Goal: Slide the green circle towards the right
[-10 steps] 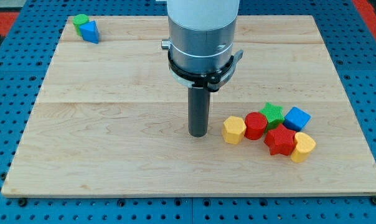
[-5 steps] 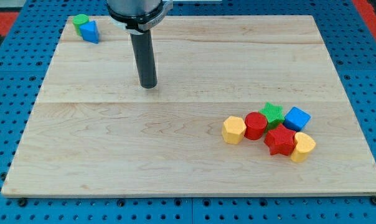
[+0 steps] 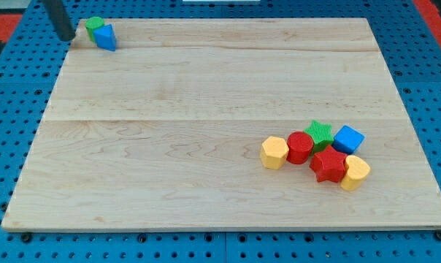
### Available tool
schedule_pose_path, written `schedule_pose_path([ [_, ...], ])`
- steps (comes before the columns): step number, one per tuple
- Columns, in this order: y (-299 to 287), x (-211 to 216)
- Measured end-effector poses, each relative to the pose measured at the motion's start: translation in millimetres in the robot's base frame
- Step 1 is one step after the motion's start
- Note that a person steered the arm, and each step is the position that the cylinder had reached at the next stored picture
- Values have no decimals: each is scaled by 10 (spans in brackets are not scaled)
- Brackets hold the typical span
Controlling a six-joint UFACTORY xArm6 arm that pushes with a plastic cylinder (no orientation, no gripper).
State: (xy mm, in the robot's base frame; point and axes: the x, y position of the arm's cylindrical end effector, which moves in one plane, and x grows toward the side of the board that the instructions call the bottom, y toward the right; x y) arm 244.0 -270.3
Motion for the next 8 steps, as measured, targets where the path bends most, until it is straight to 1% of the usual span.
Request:
schedule_pose_path([
  [1,609,9],
  [2,405,-207],
  [3,95,-525],
  [4,74,-529],
  [5,171,-525],
  [6,1342,-401],
  [7,2200,96],
  [8,2135,672],
])
